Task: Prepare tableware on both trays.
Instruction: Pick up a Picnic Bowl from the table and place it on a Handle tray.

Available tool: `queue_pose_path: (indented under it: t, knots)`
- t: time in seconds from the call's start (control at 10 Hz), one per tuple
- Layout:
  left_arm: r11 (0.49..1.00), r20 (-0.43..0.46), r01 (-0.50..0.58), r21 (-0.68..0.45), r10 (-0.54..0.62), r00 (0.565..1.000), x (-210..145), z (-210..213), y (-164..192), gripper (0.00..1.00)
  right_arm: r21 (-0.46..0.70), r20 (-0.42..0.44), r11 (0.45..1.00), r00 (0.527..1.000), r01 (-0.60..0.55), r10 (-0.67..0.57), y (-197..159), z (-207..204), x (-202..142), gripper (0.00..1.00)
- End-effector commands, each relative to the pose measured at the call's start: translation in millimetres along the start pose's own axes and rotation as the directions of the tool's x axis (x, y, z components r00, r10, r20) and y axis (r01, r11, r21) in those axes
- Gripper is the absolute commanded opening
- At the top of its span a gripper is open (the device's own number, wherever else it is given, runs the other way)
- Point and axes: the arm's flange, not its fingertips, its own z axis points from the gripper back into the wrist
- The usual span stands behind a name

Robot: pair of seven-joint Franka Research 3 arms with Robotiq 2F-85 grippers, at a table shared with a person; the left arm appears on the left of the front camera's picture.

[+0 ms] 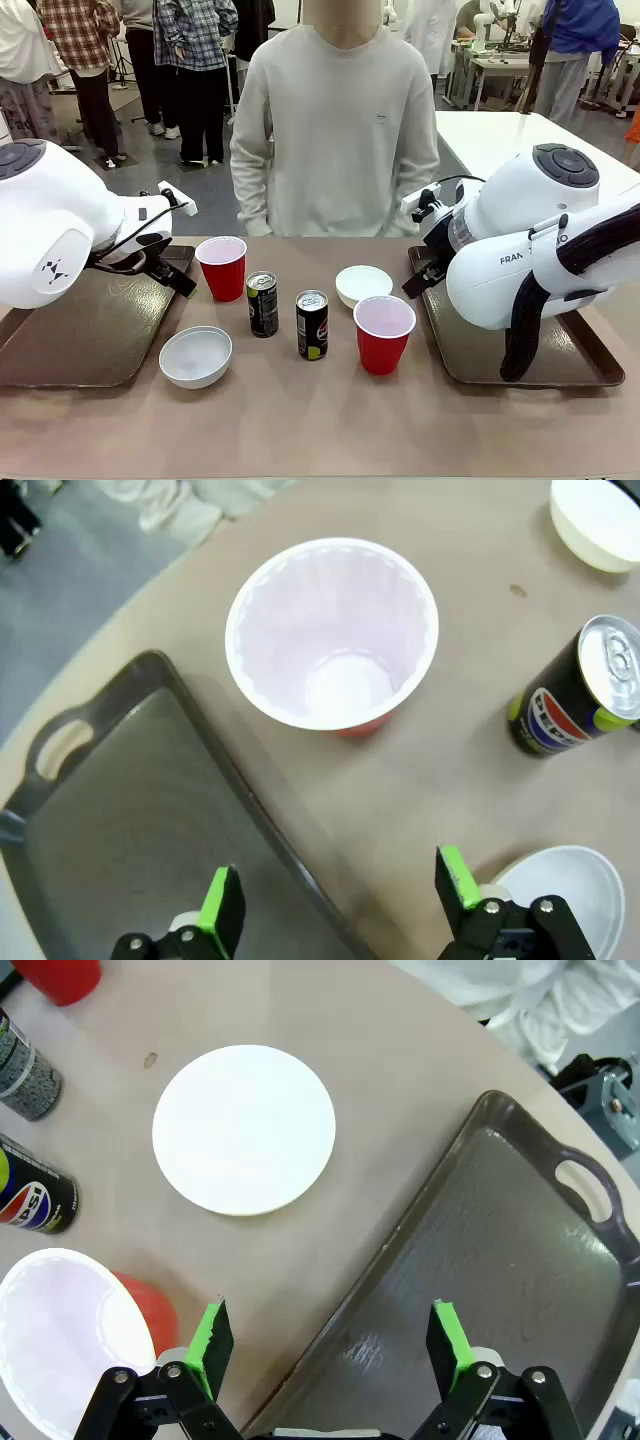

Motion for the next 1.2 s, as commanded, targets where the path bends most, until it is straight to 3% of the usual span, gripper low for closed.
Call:
queue_pose_path:
  t: [0.0,1.1]
  knots:
    - [1.000,0.000,0.000,0.000,0.000,1.000,-0.1,0.0,-0.1,1.00,0.000,0.000,1.000,1.000,0.000,0.000,0.0,0.0,0.0,1.00]
    - [1.000,0.000,0.000,0.000,0.000,1.000,-0.1,0.0,-0.1,1.00,0.000,0.000,1.000,1.000,0.000,0.000,0.0,0.0,0.0,1.00]
